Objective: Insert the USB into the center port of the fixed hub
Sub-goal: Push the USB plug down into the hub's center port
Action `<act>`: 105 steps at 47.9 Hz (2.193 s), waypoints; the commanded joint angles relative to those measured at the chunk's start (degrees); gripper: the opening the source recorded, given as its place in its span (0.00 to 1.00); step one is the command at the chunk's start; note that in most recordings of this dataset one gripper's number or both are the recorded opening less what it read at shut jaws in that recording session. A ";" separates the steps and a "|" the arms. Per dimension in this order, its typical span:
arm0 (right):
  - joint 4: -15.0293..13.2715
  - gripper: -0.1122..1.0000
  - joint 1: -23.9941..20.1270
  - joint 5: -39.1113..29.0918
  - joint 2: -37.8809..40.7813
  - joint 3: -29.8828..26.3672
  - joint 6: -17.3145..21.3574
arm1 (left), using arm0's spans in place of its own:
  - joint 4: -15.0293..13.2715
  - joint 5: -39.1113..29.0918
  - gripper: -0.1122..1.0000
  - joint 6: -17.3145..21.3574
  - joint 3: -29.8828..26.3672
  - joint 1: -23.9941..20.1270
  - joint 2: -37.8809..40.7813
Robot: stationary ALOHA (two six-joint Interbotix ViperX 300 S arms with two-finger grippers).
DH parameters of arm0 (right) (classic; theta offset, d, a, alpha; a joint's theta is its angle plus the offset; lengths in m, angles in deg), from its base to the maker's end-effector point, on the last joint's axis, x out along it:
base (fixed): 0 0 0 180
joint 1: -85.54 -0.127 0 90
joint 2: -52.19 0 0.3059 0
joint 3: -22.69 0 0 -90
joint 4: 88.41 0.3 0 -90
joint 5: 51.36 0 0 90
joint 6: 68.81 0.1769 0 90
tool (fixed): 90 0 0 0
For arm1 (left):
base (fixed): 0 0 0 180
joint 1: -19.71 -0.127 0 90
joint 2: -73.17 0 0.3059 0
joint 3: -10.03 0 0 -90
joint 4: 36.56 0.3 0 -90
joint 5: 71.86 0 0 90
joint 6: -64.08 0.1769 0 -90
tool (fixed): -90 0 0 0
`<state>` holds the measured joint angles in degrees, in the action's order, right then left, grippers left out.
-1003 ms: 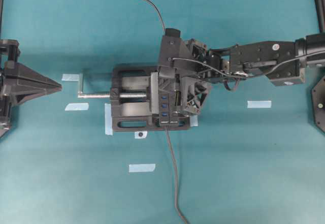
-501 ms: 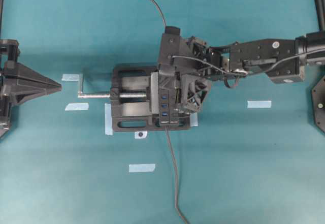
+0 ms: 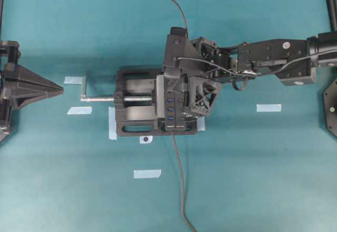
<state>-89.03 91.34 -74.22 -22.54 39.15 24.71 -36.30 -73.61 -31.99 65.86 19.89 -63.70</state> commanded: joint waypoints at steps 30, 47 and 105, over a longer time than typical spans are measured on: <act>-0.09 0.15 -0.53 -2.46 2.02 -3.96 -0.44 | 0.09 0.62 0.10 -0.09 -0.26 0.09 -0.44; -0.09 0.15 -0.53 -2.64 1.85 -3.43 -0.44 | 0.09 0.62 0.10 -0.18 -0.26 0.09 -0.44; 0.35 0.15 -0.97 -2.37 4.04 -1.14 -0.53 | 0.09 0.62 0.10 -0.35 -0.09 0.09 -0.44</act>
<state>-88.85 90.82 -76.24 -19.20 37.13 24.62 -36.30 -73.53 -32.16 66.48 19.89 -64.49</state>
